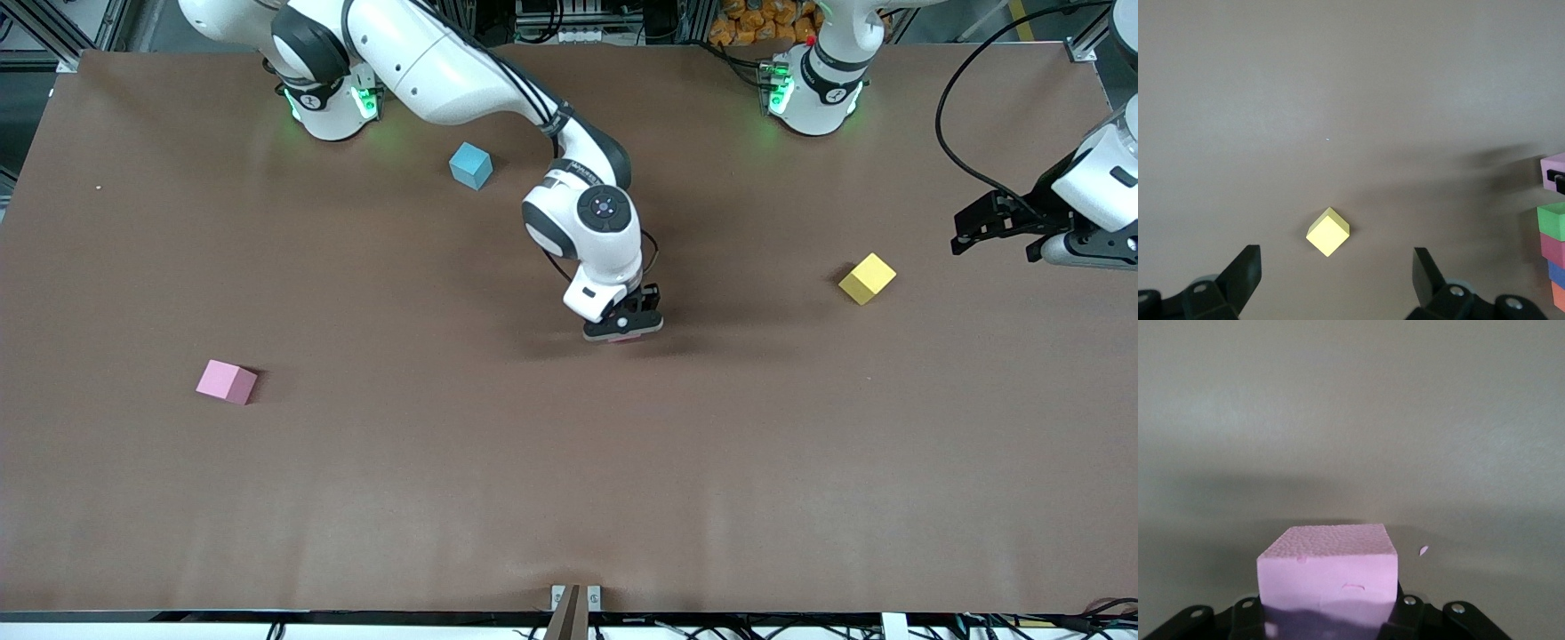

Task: Arrange blocks into number 1
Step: 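Place the light pink block after the green block with the right gripper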

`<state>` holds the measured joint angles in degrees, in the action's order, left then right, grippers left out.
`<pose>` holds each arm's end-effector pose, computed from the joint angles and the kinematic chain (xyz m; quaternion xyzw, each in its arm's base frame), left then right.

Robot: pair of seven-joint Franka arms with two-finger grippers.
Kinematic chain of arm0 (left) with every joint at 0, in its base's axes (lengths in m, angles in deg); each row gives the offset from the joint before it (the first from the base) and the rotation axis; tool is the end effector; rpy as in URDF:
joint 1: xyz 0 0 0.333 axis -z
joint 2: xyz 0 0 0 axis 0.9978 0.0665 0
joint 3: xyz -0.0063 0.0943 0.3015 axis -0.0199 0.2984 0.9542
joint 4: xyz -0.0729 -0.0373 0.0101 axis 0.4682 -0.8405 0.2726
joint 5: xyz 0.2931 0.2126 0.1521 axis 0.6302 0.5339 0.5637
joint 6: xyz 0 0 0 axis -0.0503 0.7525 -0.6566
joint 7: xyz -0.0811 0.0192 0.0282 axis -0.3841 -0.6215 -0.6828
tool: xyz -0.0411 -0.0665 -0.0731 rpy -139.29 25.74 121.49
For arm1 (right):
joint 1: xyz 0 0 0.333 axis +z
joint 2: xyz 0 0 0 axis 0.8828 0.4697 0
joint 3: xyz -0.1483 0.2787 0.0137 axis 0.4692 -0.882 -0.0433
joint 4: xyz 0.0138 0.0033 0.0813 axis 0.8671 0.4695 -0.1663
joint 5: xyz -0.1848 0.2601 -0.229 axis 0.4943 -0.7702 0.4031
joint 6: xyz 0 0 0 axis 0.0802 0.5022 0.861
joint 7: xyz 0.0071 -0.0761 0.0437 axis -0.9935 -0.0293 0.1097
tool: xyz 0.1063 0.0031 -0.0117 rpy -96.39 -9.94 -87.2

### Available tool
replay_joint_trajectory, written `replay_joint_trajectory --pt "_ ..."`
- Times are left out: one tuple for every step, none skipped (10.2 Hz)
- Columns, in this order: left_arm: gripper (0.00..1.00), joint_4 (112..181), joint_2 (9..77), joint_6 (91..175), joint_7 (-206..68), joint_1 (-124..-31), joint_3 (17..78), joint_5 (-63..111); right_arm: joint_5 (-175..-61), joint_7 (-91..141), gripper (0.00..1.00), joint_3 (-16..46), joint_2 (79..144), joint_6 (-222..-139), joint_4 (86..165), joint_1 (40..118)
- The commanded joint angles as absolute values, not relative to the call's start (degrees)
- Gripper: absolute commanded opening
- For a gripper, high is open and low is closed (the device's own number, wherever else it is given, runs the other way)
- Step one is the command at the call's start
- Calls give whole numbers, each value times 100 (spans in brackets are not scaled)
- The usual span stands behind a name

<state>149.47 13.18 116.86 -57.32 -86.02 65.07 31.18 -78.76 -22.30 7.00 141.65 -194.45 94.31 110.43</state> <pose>0.5423 -0.0114 0.5753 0.9985 -0.0490 0.0173 0.0178 0.4970 0.5960 0.2253 -0.9948 -0.0753 -0.0438 0.0523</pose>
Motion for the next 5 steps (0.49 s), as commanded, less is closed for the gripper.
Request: replay_joint_trajectory --pt "100 14866 1301 11521 -5659 -8619 6518 3004 -7786 -2055 0 712 13929 -19453 9862 11059" --pt "100 14857 1301 11503 -5659 -8610 6518 3004 -7768 -2055 0 712 13929 -19453 9880 11068" --pt "100 14857 1301 11494 -5659 -8610 6518 3004 -7768 -2055 0 712 13929 -19453 9933 11077" --pt "100 14857 1292 11477 -5668 -8610 6510 3004 -7768 -2072 0 712 13911 -19444 9977 11085" --pt "100 14848 1292 11381 -5659 -8593 6510 3004 -7768 -2090 0 721 13894 -19427 10064 11138"
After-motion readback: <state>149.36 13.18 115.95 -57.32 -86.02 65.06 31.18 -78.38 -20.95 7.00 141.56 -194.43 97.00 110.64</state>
